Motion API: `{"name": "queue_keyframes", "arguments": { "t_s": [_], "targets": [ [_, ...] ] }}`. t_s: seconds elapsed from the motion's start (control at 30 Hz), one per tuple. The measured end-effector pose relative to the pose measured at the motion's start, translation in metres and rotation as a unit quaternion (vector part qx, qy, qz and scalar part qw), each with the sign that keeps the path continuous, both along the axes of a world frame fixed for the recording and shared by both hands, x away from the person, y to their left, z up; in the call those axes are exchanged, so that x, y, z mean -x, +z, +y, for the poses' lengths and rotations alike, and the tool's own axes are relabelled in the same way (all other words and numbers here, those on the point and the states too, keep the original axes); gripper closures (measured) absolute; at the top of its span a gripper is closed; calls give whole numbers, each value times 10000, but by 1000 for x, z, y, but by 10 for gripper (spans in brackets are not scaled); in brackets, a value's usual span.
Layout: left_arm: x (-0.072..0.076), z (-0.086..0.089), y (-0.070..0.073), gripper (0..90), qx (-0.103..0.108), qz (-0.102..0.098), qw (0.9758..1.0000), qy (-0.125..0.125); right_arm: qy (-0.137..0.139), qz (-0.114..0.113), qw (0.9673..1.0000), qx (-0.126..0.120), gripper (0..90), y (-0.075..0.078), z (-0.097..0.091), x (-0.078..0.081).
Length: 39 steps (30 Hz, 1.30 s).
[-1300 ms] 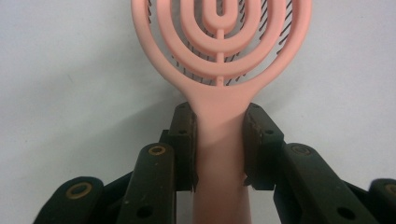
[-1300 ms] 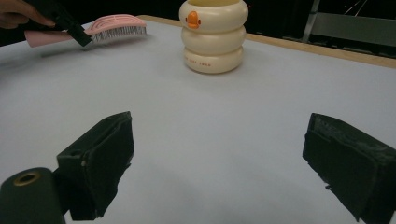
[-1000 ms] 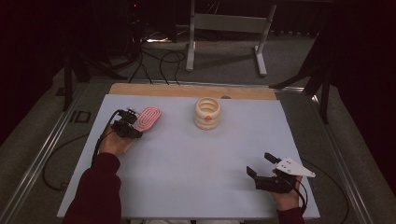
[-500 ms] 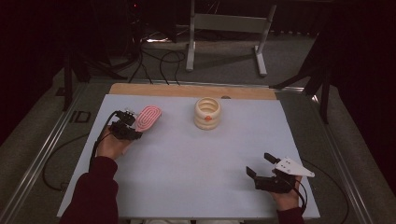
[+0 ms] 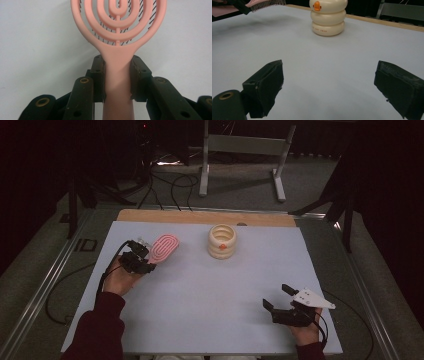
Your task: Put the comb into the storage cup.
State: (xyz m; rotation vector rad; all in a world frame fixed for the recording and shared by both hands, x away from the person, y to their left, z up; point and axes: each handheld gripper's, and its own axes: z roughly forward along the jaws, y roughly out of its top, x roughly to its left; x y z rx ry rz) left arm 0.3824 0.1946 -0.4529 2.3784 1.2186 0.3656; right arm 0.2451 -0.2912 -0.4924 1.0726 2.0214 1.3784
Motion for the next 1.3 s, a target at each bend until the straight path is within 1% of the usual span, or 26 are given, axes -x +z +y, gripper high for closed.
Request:
{"name": "queue_keyframes", "arguments": {
  "t_s": [0.07, 0.17, 0.4, 0.5, 0.6, 0.73, 0.8, 0.9, 1.0, 1.07, 1.17, 1.2, 1.23, 1.3],
  "targets": [
    [1, -1, 1, 695, 32, -8, 10000, -28, 7, 0, 10000, 8, 88, 0, 0, 0],
    [8, -7, 7, 695, 177, -70, 9997, -158, 20, 24, 10000, 5, 89, 0, 1, -1],
    [17, -20, 14, 696, 156, -171, 9990, -394, 24, 52, 10000, 23, 89, -1, 3, -1],
    [20, -23, 16, 696, 171, -214, 9987, -418, 21, 69, 10000, 18, 88, -1, 4, -1],
    [24, -30, 18, 696, 196, -278, 9981, -518, 39, 70, 10000, -20, 88, 0, 6, -2],
    [29, -36, 20, 696, 218, -332, 9975, -591, 76, 136, 9998, -88, 88, 0, 9, -4],
    [31, -38, 20, 696, 245, -354, 9971, -626, 94, 168, 9998, -107, 88, 0, 11, -5],
    [34, -42, 17, 696, 355, -370, 9966, -650, 117, 201, 9996, -143, 88, 1, 14, -6],
    [38, -46, 13, 696, 387, -398, 9960, -694, 125, 236, 9995, -142, 88, 3, 16, -8],
    [41, -47, 11, 696, 448, -412, 9957, -704, 122, 285, 9995, -110, 88, 4, 18, -9],
    [45, -48, 7, 696, 652, -441, 9945, -688, 105, 332, 9994, -77, 88, 5, 20, -13],
    [45, -48, 7, 696, 652, -441, 9945, -688, 105, 364, 9993, -62, 88, 6, 21, -14],
    [48, -49, 5, 696, 709, -461, 9941, -685, 111, 398, 9991, -61, 88, 6, 22, -15],
    [50, -49, 2, 696, 728, -463, 9938, -705, 100, 445, 9990, 28, 88, 6, 24, -17]
  ]
}}
